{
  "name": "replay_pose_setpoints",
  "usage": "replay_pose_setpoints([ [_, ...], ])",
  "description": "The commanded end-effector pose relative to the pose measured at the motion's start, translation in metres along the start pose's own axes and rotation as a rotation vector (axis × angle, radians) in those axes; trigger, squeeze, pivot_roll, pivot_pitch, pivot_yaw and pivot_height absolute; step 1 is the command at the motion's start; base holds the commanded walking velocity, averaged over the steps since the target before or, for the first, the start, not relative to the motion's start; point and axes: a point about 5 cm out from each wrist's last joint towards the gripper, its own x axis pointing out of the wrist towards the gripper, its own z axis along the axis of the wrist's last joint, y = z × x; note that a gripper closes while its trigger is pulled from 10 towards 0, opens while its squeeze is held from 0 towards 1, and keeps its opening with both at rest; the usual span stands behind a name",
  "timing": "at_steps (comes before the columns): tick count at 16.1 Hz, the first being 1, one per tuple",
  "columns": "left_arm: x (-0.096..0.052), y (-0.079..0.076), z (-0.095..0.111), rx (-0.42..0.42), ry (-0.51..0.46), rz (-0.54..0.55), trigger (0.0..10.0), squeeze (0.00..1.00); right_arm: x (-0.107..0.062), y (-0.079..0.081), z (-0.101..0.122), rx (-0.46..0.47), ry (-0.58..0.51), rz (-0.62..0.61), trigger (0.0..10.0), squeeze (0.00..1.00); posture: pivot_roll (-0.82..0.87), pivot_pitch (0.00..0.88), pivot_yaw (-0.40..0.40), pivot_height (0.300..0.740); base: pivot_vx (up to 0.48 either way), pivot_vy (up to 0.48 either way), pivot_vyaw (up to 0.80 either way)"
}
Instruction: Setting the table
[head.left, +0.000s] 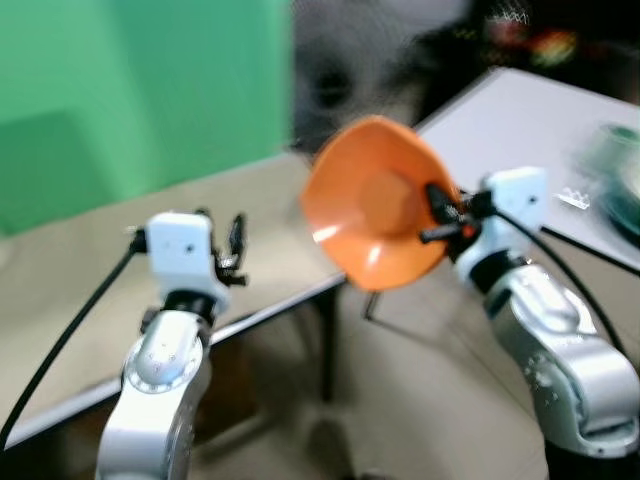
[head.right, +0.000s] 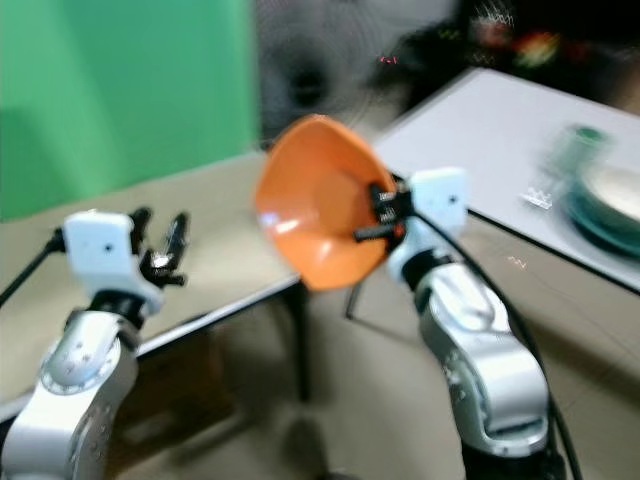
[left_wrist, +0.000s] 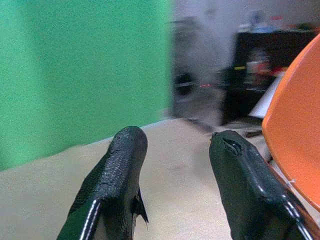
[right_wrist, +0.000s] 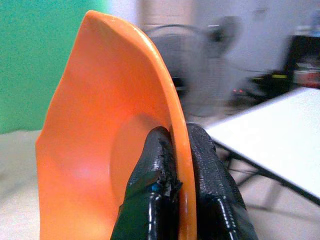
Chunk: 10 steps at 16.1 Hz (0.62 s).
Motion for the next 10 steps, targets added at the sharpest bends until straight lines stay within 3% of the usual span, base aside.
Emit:
replay_pose_setpoints([
  [1,0.0023,0.0012,-0.0017,0.001,0.010,0.004,10.0,0.00,-0.0037,-0.0015,0.0080,-0.006,-0.046,-0.015,10.0,0.00,-0.10,0.000,0.010,0.740,0.000,-0.262,-0.80],
  [4,0.0047,-0.0011,-0.0026,0.001,0.010,-0.004,10.0,0.00,-0.0056,-0.0052,0.0047,-0.009,-0.035,-0.044,10.0,0.00,-0.11,0.000,0.012,0.740,0.000,-0.272,-0.80],
  [10,0.0055,0.0007,-0.0028,0.013,0.010,-0.017,10.0,0.00,-0.0073,-0.0063,0.0011,-0.011,-0.024,-0.059,10.0,0.00,-0.10,0.000,0.012,0.740,0.000,-0.276,0.00],
])
